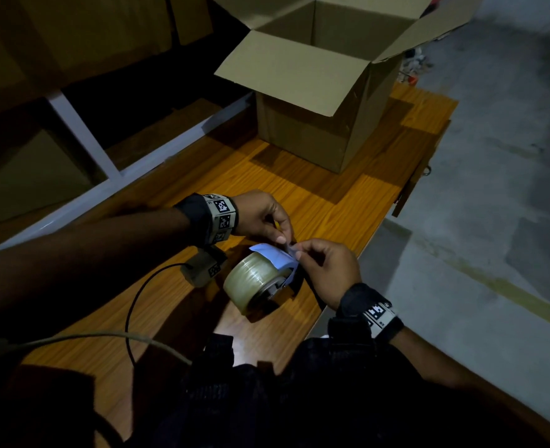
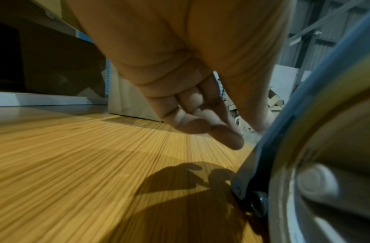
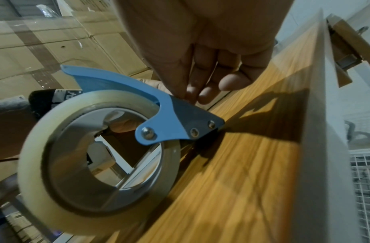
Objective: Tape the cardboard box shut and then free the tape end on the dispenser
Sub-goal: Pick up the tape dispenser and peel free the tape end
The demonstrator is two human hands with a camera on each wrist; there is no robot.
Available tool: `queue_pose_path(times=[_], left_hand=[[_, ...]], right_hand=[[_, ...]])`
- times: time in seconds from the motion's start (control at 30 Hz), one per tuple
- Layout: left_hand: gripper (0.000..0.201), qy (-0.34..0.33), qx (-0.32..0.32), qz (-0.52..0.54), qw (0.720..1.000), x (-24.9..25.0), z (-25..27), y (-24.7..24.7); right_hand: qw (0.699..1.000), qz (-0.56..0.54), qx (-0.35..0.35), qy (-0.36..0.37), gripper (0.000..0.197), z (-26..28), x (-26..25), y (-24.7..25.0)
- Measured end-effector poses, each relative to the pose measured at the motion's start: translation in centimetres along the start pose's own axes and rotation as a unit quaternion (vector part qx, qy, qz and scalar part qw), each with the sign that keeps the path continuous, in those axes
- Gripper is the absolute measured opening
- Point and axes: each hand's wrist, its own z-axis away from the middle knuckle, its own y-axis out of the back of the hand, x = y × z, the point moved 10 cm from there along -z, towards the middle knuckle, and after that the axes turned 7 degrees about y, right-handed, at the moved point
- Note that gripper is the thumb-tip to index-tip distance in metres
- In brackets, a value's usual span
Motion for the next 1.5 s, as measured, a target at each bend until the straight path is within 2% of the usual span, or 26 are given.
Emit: queue_pose_path(times=[0.07,0.2,0.3,0.43,0.57,0.67,0.8,0.97,1.07,1.17,1.27,1.37,1.5], left_hand=[[0.01,0.019,-0.006,0.018,1.0,-0.6,0.1,0.0],[0.026,0.077,-0.029,0.096,0.992,-2.0,0.6,0.4],[0.033,0.124,-0.038,0.112,0.985,-2.7,0.9,1.0],[0.041,0.174,-0.126,0.131,0.968,-2.8,1.2,-1.1],[0.041,0.148,-0.193,0.141,0.96,-1.4,1.3,-2.6],[0.035,0.134,-0.191,0.1,0.967,-0.9,0.9,-2.9],[0.03,0.147,-0.192,0.104,0.965,-1.6,0.7,-3.7],[0.054,0.197,-0.212,0.12,0.95,-2.5,1.6,-4.5],[0.038,0.199,-0.186,0.17,0.947,-2.0,1.8,-4.2],[0.033,0.188,-0.161,0.217,0.944,-1.9,1.6,-4.0],[0.028,0.205,-0.143,0.243,0.937,-2.0,2.1,-3.9],[0.025,0.207,-0.108,0.258,0.938,-1.8,2.5,-3.6],[0.021,0.205,-0.086,0.243,0.944,-0.4,3.6,-2.8]], right_hand=[[1.0,0.001,-0.017,0.01,0.018,0.2,-0.3,-0.1],[0.995,0.037,-0.073,0.053,0.036,1.1,-1.2,-0.5],[0.992,0.063,-0.079,0.082,0.043,1.8,-1.4,-0.7],[0.989,0.067,-0.081,0.105,0.046,2.2,-1.2,-1.1],[0.989,0.068,-0.075,0.108,0.046,2.0,-0.9,-1.3],[0.989,0.063,-0.072,0.116,0.048,2.1,-1.0,-1.6],[0.99,0.056,-0.065,0.111,0.049,2.0,-0.8,-1.8],[0.989,0.063,-0.056,0.119,0.046,2.0,-0.3,-2.1],[0.988,0.071,-0.035,0.136,0.044,2.0,-0.5,-1.8],[0.987,0.068,-0.03,0.141,0.043,2.2,-0.6,-1.8],[0.989,0.056,-0.045,0.133,0.047,2.3,-0.5,-1.9],[0.989,0.039,-0.054,0.135,0.048,2.6,-0.7,-1.6],[0.985,0.044,-0.025,0.165,0.043,3.1,-1.8,-0.9]])
